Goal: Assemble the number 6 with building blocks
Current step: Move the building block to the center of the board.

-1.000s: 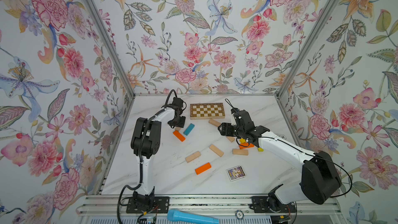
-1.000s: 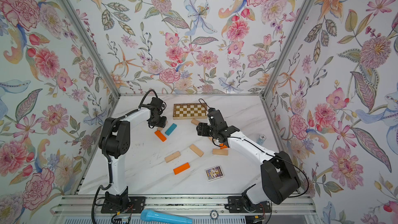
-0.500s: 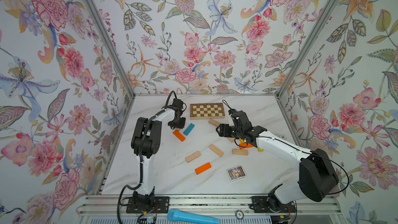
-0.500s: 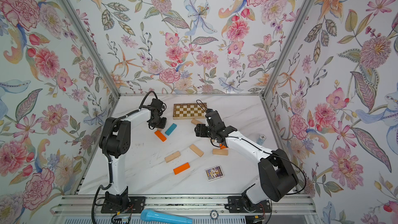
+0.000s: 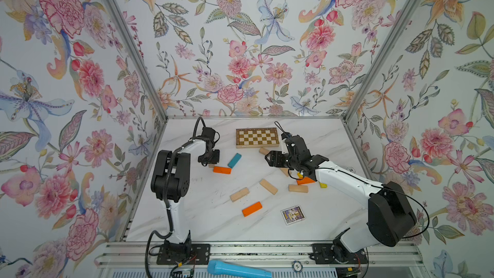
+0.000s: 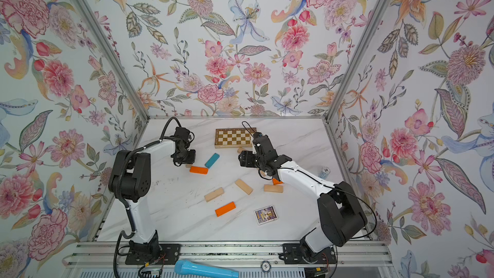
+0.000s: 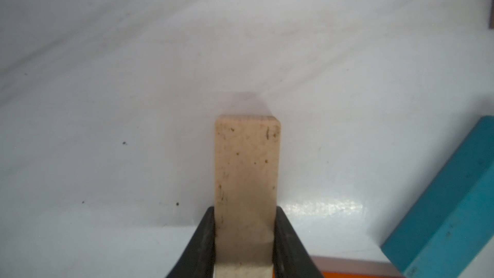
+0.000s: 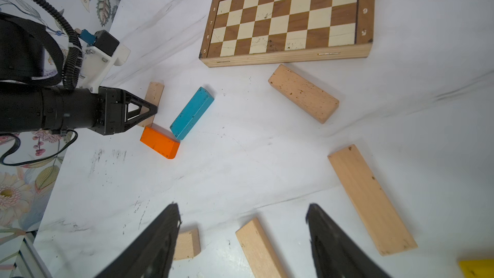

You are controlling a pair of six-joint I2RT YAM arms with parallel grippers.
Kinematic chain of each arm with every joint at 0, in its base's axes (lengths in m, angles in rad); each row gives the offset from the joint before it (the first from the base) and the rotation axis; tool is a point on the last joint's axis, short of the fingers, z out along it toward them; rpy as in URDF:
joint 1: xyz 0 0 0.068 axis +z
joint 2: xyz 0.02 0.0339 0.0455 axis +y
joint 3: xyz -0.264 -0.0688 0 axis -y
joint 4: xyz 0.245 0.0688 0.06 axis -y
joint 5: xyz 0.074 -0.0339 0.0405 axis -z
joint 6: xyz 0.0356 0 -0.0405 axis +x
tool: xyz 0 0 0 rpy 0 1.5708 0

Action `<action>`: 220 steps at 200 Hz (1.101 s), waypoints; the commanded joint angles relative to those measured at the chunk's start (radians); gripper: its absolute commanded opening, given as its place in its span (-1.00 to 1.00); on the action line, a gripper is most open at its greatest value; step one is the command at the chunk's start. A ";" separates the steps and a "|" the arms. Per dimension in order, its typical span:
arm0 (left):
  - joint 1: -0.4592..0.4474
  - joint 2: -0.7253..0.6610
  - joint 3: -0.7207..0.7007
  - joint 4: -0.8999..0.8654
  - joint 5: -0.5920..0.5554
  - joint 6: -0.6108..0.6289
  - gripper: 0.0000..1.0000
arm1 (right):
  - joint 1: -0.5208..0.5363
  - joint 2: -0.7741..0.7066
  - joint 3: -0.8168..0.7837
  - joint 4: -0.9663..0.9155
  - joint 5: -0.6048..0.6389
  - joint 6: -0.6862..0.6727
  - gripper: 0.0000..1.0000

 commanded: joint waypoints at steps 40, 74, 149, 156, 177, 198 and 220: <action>0.022 -0.075 -0.117 -0.032 -0.027 -0.067 -0.36 | 0.027 0.011 0.017 0.036 -0.008 0.008 0.53; 0.035 -0.093 -0.126 -0.049 -0.039 -0.075 -0.31 | 0.047 -0.006 -0.016 0.052 -0.005 0.015 0.53; 0.034 -0.181 -0.087 -0.094 -0.078 -0.068 0.41 | 0.055 -0.051 -0.056 0.074 0.010 -0.028 0.56; 0.035 -0.197 -0.085 -0.101 -0.076 -0.071 0.46 | 0.057 -0.054 -0.064 0.085 0.010 -0.042 0.58; 0.031 -0.242 -0.073 -0.131 -0.050 -0.073 0.56 | 0.076 -0.048 -0.067 0.111 -0.017 -0.108 0.60; 0.021 -0.301 -0.086 -0.139 -0.045 -0.088 0.67 | 0.111 -0.020 -0.044 0.117 -0.044 -0.203 0.63; 0.017 -0.365 -0.130 -0.129 0.006 -0.133 0.78 | 0.149 0.016 0.000 0.085 -0.056 -0.313 0.64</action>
